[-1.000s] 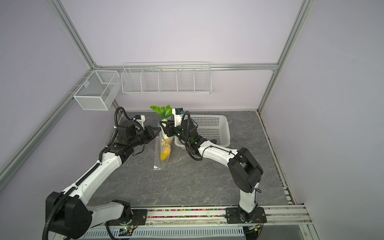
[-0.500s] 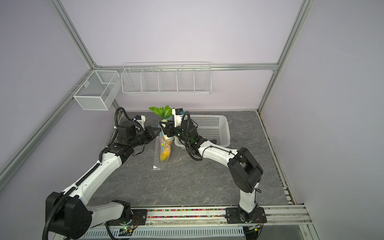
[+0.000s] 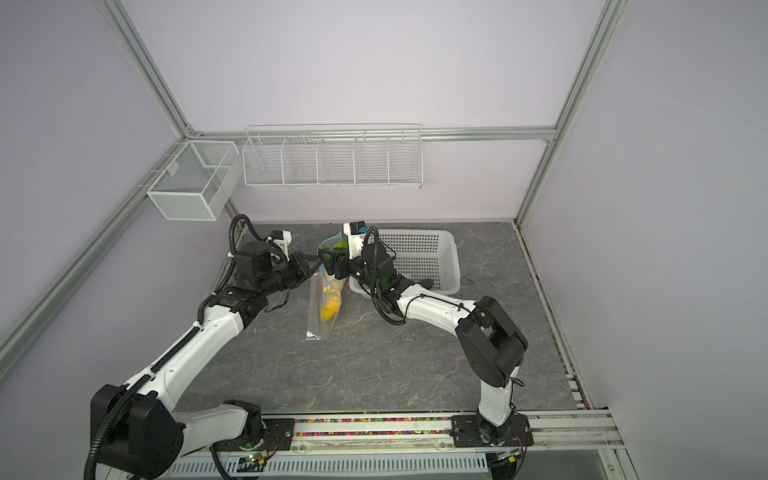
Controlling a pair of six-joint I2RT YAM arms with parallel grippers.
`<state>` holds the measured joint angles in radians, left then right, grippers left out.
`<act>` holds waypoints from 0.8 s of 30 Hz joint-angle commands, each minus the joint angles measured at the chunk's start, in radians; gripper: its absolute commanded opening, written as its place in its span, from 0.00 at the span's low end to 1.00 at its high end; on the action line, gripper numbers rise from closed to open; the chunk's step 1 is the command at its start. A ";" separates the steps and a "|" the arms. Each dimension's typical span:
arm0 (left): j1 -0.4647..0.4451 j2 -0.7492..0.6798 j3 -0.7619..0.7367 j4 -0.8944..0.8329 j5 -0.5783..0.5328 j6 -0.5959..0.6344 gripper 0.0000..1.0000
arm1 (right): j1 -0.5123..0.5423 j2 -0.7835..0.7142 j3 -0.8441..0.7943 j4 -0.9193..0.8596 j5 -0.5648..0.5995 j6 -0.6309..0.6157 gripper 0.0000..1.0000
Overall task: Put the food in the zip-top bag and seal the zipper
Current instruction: 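Lower the leafy vegetable into the bag and open the right gripper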
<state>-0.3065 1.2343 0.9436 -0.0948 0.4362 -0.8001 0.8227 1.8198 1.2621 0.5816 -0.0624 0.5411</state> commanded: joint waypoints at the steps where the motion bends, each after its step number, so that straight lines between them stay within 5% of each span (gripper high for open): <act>1: 0.003 0.000 -0.003 0.020 0.011 -0.002 0.00 | 0.010 -0.064 -0.031 0.004 0.014 -0.043 0.65; 6: 0.004 0.000 0.006 0.017 -0.004 0.007 0.00 | 0.005 -0.143 -0.035 -0.111 0.004 -0.109 0.66; 17: 0.007 -0.086 0.010 -0.088 -0.049 0.038 0.00 | -0.007 -0.261 0.121 -0.853 0.067 -0.088 0.66; 24: 0.007 -0.123 0.017 -0.129 -0.047 0.039 0.00 | -0.008 -0.236 0.123 -0.889 -0.028 -0.033 0.65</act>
<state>-0.3054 1.1324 0.9440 -0.2077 0.3962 -0.7731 0.8188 1.5677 1.3785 -0.2390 -0.0437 0.4706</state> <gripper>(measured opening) 0.047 0.652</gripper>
